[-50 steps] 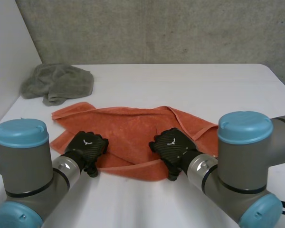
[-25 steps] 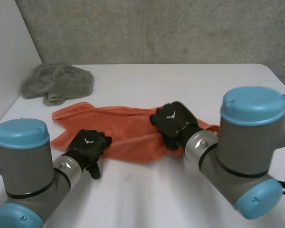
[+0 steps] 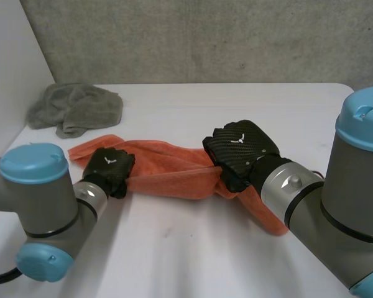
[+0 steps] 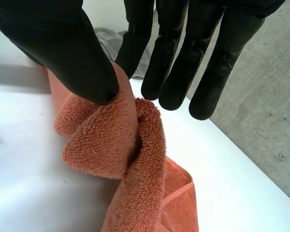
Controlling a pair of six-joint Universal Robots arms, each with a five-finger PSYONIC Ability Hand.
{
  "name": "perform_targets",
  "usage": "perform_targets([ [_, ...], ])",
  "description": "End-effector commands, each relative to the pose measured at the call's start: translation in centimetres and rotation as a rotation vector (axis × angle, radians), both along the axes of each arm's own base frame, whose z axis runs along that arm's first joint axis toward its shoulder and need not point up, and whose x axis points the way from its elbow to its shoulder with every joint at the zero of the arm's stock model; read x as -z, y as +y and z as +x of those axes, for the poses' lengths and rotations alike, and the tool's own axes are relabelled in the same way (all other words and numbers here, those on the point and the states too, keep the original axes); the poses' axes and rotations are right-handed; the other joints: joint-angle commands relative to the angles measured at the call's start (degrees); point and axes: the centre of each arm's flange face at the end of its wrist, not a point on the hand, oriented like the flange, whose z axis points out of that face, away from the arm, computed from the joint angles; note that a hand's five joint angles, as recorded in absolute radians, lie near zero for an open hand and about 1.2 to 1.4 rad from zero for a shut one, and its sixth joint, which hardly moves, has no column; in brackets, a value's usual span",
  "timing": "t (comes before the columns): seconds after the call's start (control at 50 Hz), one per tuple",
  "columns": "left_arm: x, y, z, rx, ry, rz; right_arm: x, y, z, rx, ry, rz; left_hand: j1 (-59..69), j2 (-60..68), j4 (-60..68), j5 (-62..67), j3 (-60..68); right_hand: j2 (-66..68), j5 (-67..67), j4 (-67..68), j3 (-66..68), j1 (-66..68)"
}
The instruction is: Fold the laundry.
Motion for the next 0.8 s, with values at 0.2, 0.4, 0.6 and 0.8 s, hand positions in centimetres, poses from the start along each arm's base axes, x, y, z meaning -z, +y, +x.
perform_targets([
  [0.2, -20.9, 5.1, 2.9, 0.001, 0.240, -0.558, -8.1, -1.6, -2.3, 0.080, -0.067, -0.121, 14.66, 11.97, 11.61, 14.20, 12.14, 13.22, 13.61, 12.03, 12.09, 23.64],
  [0.4, -18.9, 3.5, 1.5, 0.073, 0.201, -0.471, -9.8, -1.9, -2.4, 0.082, -0.044, -0.117, 14.66, 11.97, 11.61, 14.20, 12.14, 13.22, 13.61, 12.03, 12.09, 23.64],
  [0.6, -12.2, -0.3, -0.1, 0.068, 0.081, -0.303, -0.7, -5.6, -0.6, 0.133, 0.060, 0.249, 14.66, 11.97, 11.61, 14.20, 12.14, -32.77, -32.39, -33.96, -33.90, -22.35],
  [0.8, -13.0, -0.3, 0.1, 0.036, 0.071, -0.337, -1.1, -10.2, -7.5, 0.420, -0.057, 0.211, 14.66, 11.97, 11.61, 14.20, 12.14, -42.24, -41.86, -43.43, -43.37, -31.82],
])
